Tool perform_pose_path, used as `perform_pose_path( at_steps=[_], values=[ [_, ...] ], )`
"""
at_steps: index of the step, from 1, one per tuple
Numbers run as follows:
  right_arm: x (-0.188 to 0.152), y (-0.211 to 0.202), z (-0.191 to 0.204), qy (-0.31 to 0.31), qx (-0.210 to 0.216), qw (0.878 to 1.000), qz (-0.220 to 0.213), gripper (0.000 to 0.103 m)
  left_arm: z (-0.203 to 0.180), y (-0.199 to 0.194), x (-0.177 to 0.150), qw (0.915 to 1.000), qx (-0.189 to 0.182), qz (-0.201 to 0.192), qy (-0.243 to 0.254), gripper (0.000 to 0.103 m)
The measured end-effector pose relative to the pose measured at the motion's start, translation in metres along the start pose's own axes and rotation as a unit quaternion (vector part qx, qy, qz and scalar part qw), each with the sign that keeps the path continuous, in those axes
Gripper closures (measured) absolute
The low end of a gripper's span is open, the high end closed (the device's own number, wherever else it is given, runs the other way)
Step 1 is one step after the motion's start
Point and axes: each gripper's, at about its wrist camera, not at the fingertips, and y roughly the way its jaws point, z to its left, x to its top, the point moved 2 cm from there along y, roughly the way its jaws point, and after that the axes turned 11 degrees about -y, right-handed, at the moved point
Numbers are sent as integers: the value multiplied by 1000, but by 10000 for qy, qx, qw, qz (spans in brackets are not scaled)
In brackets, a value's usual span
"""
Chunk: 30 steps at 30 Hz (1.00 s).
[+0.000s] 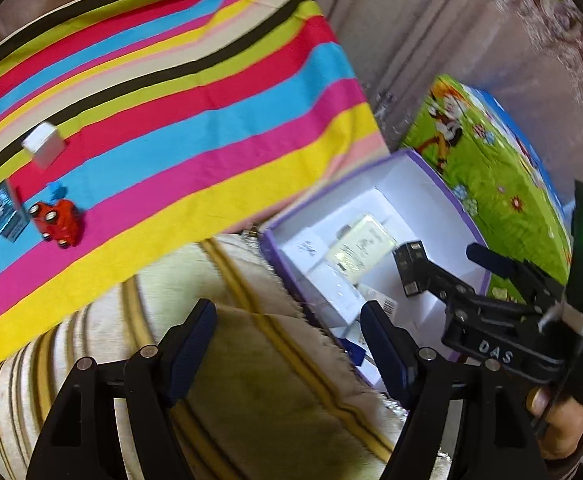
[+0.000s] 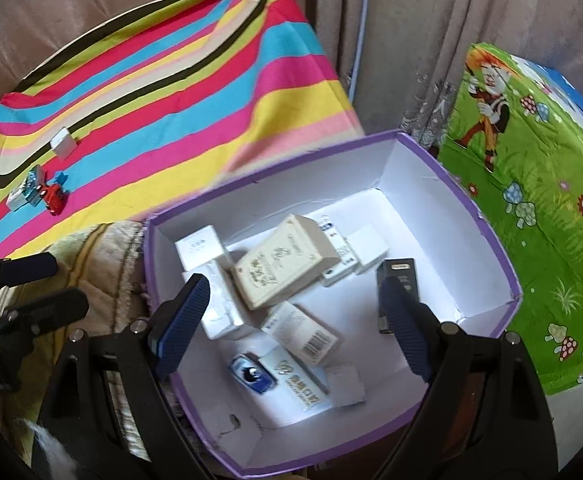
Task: Organize rigid objects
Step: 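Move both grippers back over the blanket toward the remaining items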
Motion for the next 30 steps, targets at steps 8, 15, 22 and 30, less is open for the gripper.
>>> perform_pose_path(
  at_steps=[8,15,22,30],
  values=[
    [14,-5,43,-306,325,9990,-68,14,49,-17,10,9983,80,-223,-524,28],
    [28,-10,93,-748,602,9953,-152,14,98,-34,12,9939,178,-424,-1005,28],
    [37,-10,135,-1166,725,9904,-165,14,146,-52,7,9871,243,-577,-1476,28],
    [44,-6,172,-1551,799,9846,-107,14,179,-59,6,9823,380,-609,-1731,28]
  ],
)
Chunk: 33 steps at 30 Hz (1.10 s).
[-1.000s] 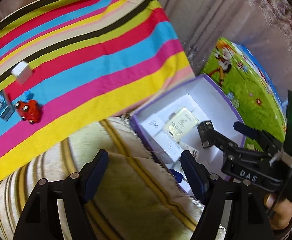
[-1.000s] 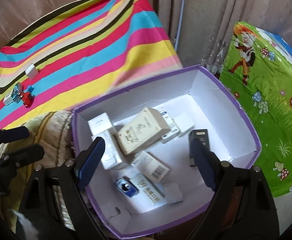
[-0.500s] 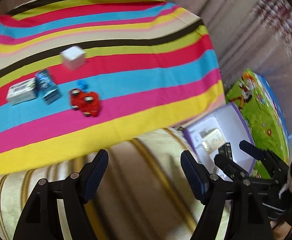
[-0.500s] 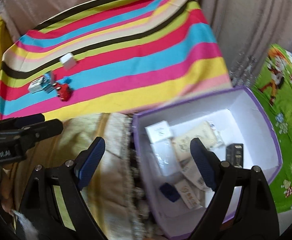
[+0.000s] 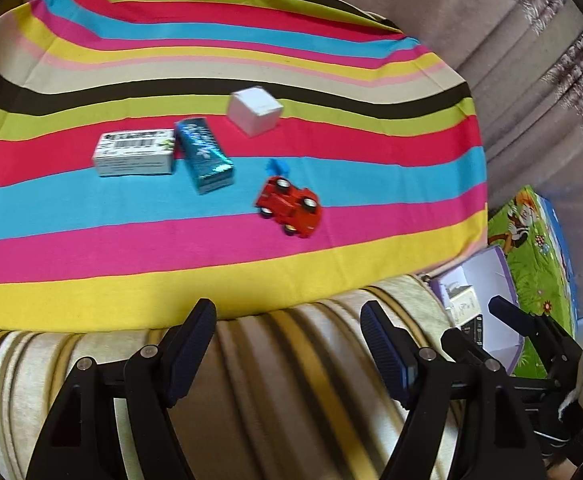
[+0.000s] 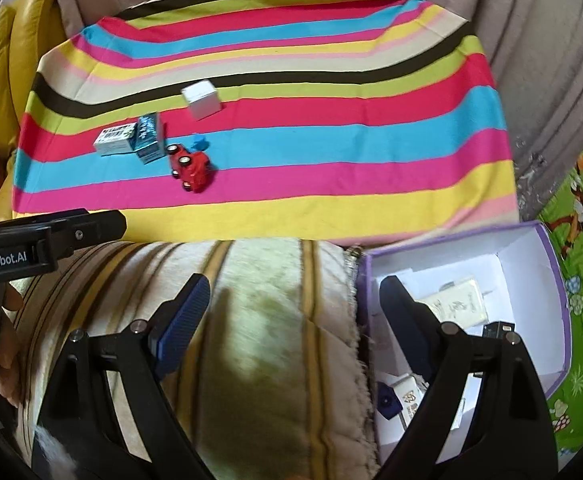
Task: Organize rigid objects
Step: 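Move both grippers back over the blanket toward the remaining items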
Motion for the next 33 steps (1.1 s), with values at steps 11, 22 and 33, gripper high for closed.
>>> perform_pose_path(
  at_steps=[11,22,33],
  values=[
    [27,29,34,-255,220,9992,206,14,41,0,19,9992,306,-45,-272,27],
    [55,54,58,-386,339,9982,307,14,70,8,46,9975,608,-96,-359,28],
    [88,100,58,-540,174,9966,596,14,89,18,63,9960,772,-23,-456,28]
  ],
)
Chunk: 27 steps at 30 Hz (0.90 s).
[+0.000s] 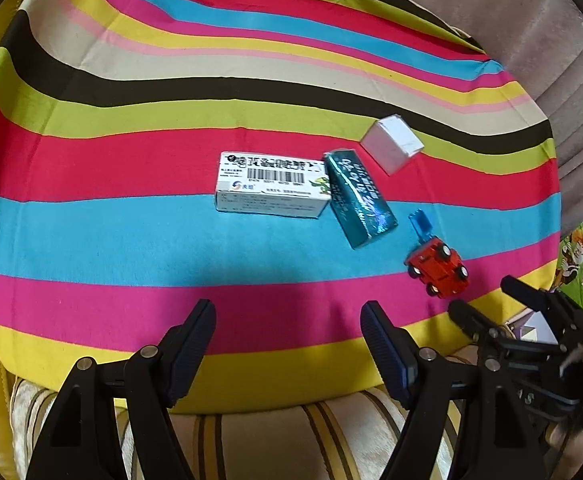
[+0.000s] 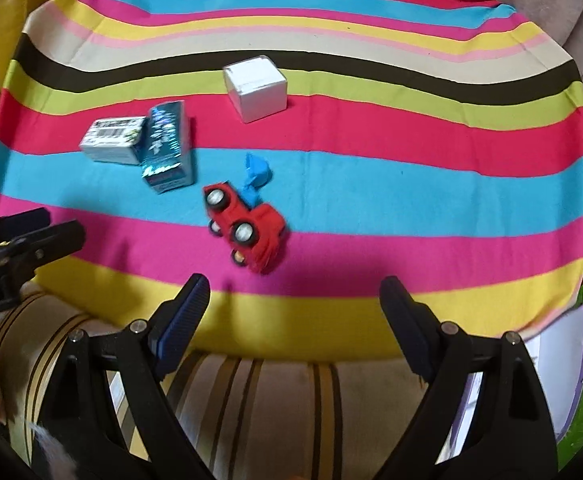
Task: Organize rigid objects
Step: 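Move both grippers back over the blanket toward the remaining items, then grasp the white barcode box with the left gripper while the right grasps the red toy car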
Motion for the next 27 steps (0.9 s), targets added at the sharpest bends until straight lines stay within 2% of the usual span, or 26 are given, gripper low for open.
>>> perform_pose_path(
  at_steps=[3,10,20,25,27],
  values=[
    [3,7,-10,140,-248,9996,79,14,4,3,5,10000,19,17,-47,28],
    [1,16,-38,654,-538,9963,157,14,0,9,20,9999,25,-169,-14,28],
    [3,-10,-7,270,-84,9991,-330,14,-9,22,46,9994,95,-331,-47,27],
    [4,-8,-4,483,32,9984,-306,14,-12,30,51,9996,77,-264,-92,27],
    [5,-8,-3,570,44,9979,-303,14,-14,33,52,9994,217,-280,-46,27]
  ],
)
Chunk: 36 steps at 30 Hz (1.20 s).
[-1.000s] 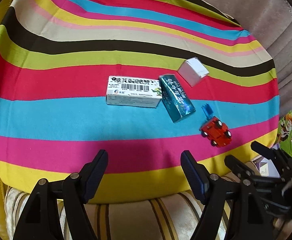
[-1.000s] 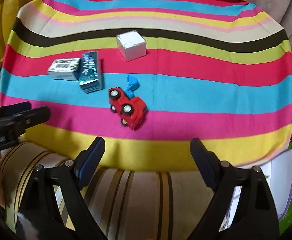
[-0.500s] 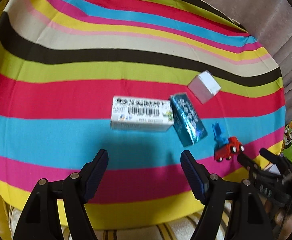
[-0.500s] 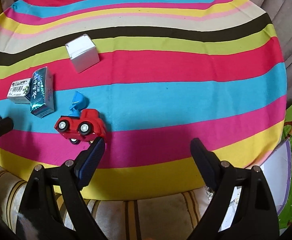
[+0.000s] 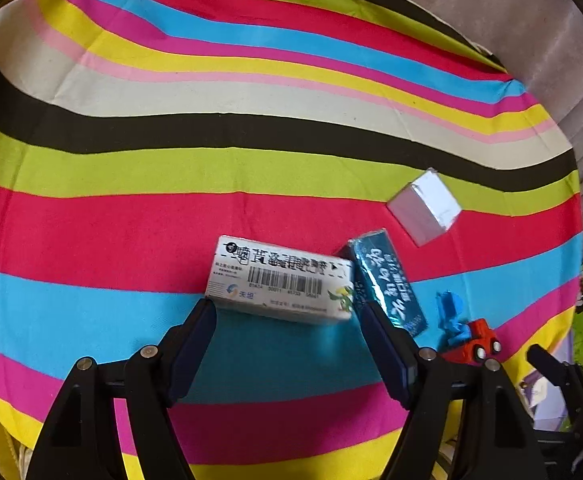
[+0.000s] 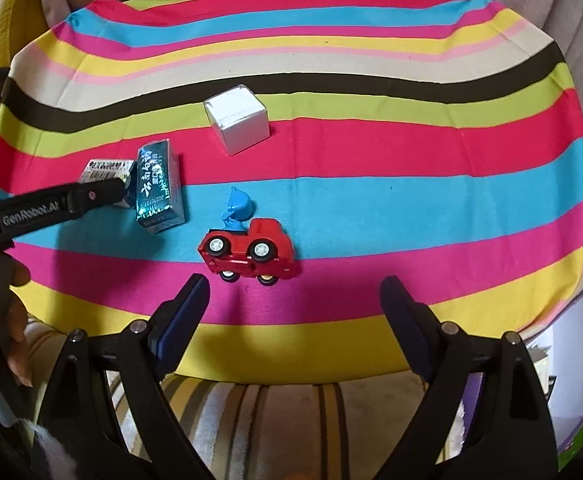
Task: Organize rigid objects
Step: 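Grasp the white barcode box with the left gripper while the right grasps the red toy car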
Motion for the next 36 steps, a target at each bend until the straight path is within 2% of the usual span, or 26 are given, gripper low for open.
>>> perform_pose_path(
  at_steps=[3,5,8,13,20,24,26,32,33,36],
  values=[
    [2,-1,5,2,-13,10000,6,14,3,3,2,10000,19,30,-12,27],
    [3,1,7,-36,-42,10000,25,14,1,5,3,9997,155,-42,163,27],
    [5,4,6,4,-36,10000,63,14,4,9,4,9997,127,8,230,27],
    [7,6,6,67,-57,9999,88,14,1,6,4,9985,156,-121,518,19],
    [14,12,9,129,-86,9998,101,14,-3,10,8,9958,280,-180,853,19],
    [16,15,10,143,-114,9998,98,14,-2,7,10,9952,203,-159,949,17],
    [17,19,9,173,-107,9997,141,14,-5,13,11,9938,249,-147,1073,17],
    [20,30,8,261,-72,9994,233,14,-8,26,21,9948,176,-149,989,18],
    [19,30,7,257,-79,9994,237,14,-7,26,20,9948,163,-132,993,21],
    [18,34,7,238,-83,9993,285,21,-8,30,21,9945,186,-99,1030,24]
  ],
)
